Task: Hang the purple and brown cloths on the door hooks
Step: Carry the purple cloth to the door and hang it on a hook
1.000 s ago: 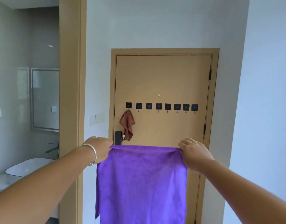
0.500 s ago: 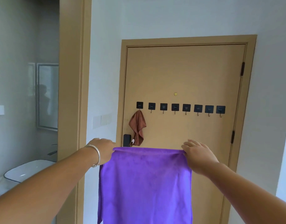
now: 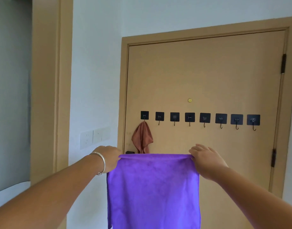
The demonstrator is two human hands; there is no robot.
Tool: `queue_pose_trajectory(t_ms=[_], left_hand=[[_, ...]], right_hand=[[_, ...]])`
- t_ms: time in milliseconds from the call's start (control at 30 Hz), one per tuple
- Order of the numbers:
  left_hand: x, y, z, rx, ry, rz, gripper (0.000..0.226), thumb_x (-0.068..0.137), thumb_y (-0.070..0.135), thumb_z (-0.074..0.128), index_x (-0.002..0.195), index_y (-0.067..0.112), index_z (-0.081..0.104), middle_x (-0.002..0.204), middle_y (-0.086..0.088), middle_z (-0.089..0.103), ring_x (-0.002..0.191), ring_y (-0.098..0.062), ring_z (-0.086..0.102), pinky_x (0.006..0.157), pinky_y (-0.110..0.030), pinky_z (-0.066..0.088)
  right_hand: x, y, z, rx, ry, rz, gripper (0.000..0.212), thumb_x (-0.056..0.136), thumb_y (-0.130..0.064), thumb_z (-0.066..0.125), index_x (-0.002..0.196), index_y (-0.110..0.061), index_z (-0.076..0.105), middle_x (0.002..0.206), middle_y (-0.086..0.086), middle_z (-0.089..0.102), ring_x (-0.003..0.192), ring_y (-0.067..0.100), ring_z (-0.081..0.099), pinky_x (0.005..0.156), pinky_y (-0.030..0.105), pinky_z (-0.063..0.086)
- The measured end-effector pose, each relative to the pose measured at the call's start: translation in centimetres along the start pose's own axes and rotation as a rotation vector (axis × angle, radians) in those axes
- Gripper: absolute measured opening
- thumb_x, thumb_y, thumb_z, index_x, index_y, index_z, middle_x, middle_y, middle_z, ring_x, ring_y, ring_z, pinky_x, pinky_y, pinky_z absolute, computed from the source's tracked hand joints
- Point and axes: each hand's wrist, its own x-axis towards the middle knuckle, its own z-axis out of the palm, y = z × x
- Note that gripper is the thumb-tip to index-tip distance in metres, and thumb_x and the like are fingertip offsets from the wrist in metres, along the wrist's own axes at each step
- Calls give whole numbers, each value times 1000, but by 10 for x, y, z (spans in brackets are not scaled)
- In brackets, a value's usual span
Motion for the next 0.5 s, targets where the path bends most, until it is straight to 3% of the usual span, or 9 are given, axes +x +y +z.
queue_pose_trajectory(t_ms=[167, 400, 500], left_hand=[[61, -6, 32, -37, -30, 8, 23, 97, 20, 37, 105, 17, 58, 107, -5, 65, 96, -25, 62, 85, -35, 51], [172, -25, 59, -74, 72, 92, 14, 96, 18, 40, 88, 22, 51, 95, -2, 63, 80, -19, 58, 68, -29, 45], [224, -36, 68, -131, 92, 140, 26, 97, 18, 40, 115, 19, 58, 113, -3, 63, 97, -22, 61, 85, -34, 52]], right_hand=[[48, 8, 39, -15, -61, 15, 38, 101, -23, 26, 133, -26, 47, 146, -11, 40, 145, 12, 16, 116, 35, 16], [123, 24, 80, -77, -62, 85, 38, 100, -22, 29, 132, -26, 49, 144, -9, 42, 141, 13, 23, 114, 33, 19], [165, 29, 85, -106, -39, 122, 38, 100, -24, 30, 132, -26, 50, 140, -7, 46, 133, 15, 35, 108, 32, 29]])
